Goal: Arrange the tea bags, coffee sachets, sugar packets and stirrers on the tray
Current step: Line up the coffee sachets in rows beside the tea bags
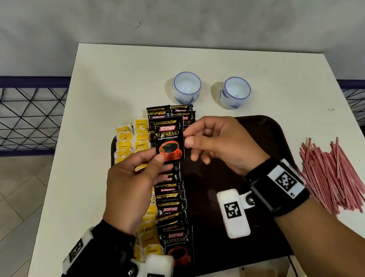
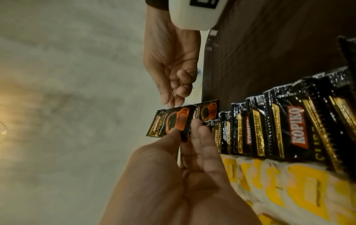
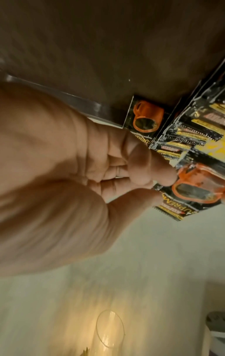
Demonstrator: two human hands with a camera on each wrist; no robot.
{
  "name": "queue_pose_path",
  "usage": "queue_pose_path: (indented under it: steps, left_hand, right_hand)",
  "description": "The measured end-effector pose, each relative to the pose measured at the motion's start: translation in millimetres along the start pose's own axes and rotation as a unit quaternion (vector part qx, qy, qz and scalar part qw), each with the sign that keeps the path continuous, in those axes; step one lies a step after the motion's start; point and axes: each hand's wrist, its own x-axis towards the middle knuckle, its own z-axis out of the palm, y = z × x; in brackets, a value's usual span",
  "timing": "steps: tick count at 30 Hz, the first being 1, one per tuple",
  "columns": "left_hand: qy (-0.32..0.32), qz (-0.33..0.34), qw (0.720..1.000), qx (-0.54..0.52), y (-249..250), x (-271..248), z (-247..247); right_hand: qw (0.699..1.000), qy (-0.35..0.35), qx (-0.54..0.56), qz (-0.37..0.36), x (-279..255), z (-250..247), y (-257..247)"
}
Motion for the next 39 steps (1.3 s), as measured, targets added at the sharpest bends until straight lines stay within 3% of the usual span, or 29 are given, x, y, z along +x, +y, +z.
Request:
queue_pose_path:
  steps: [10,16,23,32,36,39]
  left_hand:
    - [-0.015,0.001,1.000,0.024,-1.8,-8.3,4.8]
    - [-0.010,0.000,0.998,0.054,-2.8,-21.3,-23.5]
    - [-0.103,0.010,0.987,0.119,-12.3,-61.5,-46.1]
    - [-0.246,0.101,0.933,0.241,-19.7,-88.6,-57.1]
    - [-0.328,0.137,0.889,0.288,-18.7,-103.1,-48.7]
    - [-0.395,0.167,0.844,0.322,-28.8,-117.3,-38.1]
  right_hand:
    - [0.999,0.032,-0.004,0.017,1.0,-1.3,7.4]
    - [0.992,0.108,-0.029,0.061,21.9,-25.9,21.0]
    - [0.985,0.136,-0.072,0.081,41.4,-24.3,38.7]
    - [0.981,0.159,-0.069,0.087,21.0,-23.1,26.3]
    - [0.979,0.173,-0.069,0.084,-57.7,-42.2,19.3]
    - [0.972,0.177,-0.075,0.135,-141.8,-56.8,33.7]
